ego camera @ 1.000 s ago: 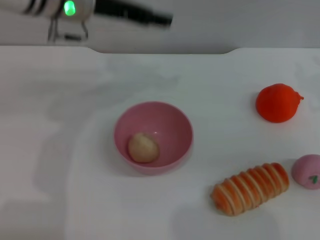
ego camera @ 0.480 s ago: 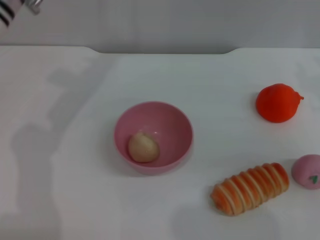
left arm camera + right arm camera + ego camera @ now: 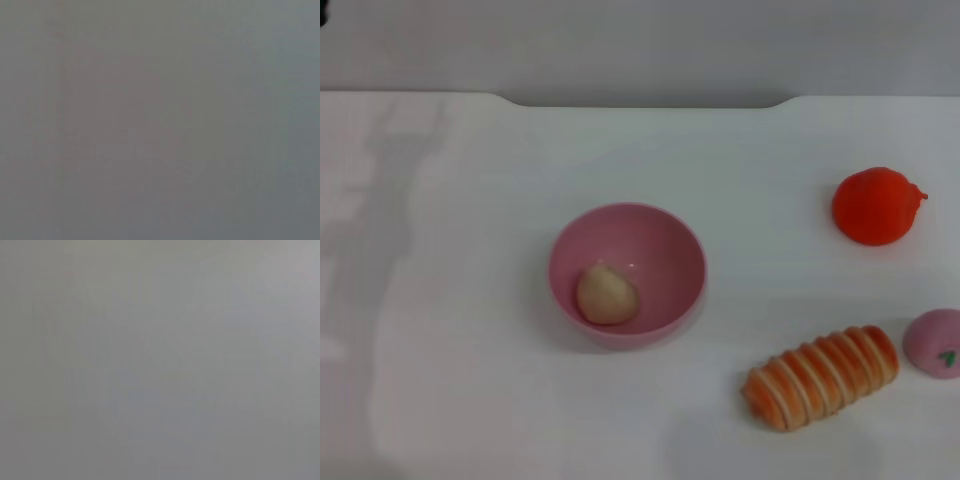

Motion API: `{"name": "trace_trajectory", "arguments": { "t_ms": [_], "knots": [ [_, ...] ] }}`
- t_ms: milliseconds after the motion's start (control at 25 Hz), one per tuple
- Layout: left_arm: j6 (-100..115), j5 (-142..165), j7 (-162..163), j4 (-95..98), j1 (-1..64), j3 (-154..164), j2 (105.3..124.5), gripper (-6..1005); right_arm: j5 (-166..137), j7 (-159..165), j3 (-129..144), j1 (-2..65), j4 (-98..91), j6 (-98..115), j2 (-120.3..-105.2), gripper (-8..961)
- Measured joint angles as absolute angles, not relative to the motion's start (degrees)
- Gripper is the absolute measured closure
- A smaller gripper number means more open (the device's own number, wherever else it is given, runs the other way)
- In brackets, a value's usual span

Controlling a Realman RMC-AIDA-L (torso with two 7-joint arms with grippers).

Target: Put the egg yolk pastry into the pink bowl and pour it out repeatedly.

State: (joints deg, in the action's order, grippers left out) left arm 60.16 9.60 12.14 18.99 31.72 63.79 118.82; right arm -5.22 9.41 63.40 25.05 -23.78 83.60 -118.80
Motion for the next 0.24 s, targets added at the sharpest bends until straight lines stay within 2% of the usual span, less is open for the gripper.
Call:
{"name": "trace_trajectory", "arguments": {
  "t_ms": [240],
  "knots": [
    [63.8, 6.6, 13.4, 15.8, 29.5, 65.3, 118.94, 290, -2.3, 3.2, 63.4, 27.2, -20.0, 83.8, -118.93, 398]
  ]
}}
